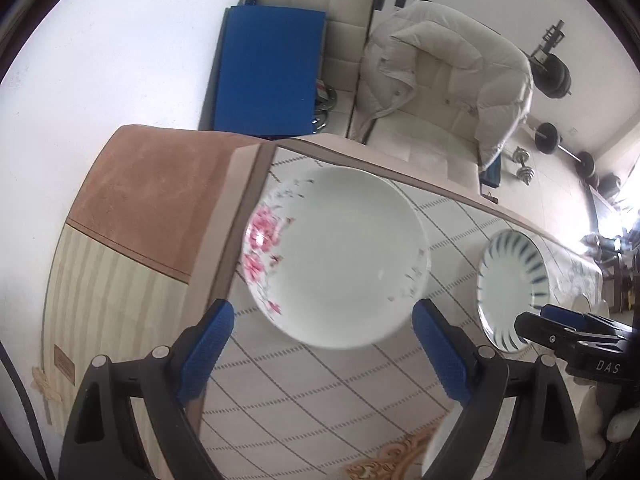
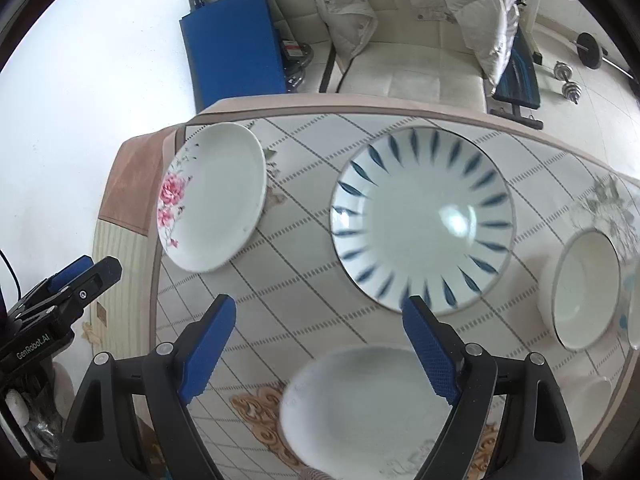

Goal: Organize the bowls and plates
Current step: 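Close both grippers on the pink rose plate rim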

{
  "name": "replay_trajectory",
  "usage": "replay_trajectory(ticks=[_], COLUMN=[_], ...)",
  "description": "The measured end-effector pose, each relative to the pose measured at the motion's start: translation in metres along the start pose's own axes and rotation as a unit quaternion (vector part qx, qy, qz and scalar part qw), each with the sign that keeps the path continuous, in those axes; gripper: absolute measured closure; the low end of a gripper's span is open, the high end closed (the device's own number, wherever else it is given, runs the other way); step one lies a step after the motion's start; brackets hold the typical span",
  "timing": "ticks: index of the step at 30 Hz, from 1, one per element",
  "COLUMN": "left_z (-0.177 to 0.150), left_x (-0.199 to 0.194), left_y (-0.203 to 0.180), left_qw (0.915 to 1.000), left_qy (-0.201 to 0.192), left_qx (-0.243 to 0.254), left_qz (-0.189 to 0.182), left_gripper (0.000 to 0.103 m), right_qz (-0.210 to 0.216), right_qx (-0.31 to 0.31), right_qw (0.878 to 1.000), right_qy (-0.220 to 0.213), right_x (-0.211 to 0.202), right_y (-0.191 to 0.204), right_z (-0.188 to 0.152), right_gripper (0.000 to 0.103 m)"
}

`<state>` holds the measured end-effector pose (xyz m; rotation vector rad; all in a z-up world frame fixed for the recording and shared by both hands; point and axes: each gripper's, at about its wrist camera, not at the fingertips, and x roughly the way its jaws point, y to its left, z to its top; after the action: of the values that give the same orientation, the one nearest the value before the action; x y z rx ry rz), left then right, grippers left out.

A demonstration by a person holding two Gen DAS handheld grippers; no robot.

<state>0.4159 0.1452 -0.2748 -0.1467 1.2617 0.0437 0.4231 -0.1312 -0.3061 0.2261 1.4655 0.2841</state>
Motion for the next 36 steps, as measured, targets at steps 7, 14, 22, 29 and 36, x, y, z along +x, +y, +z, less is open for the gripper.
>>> replay_trajectory(ticks=[7,14,22,29,36], left_z=[0.045,0.038,0.035,0.031,0.027], left_x=[0.094,0.152,0.157,0.151,0.139], left_y=[0.072,0.079,0.063,0.072,0.071], left_qw=[0.9937,0.9839,0.9853,0.9874,0.9899], left_qy=[0.09,0.154,0.15,0.132,0.111], left_qx=[-0.049,-0.047,-0.011,-0.024,-0.018], left_qz=[-0.046,-0.078,-0.082,-0.085,-0.086], left_gripper=[0.04,0.058,0.076,0.08,0.085], right_qz=[0.056,0.049,0.067,0.058,0.064], right_qx=[0.025,0.032,0.043,0.05,0.054], right_qw=[0.996,0.993,0.987,0.99,0.99], right_qy=[0.061,0.103,0.138,0.121,0.114], right_x=[0.094,0.153,0.179,0.177,0.173], right_y=[0.041,0.052,0.05,0.05,0.04], right_z=[0.089,0.122,0.115,0.106,0.094], right_gripper=[0.017,0.03,0.045,0.08,0.086])
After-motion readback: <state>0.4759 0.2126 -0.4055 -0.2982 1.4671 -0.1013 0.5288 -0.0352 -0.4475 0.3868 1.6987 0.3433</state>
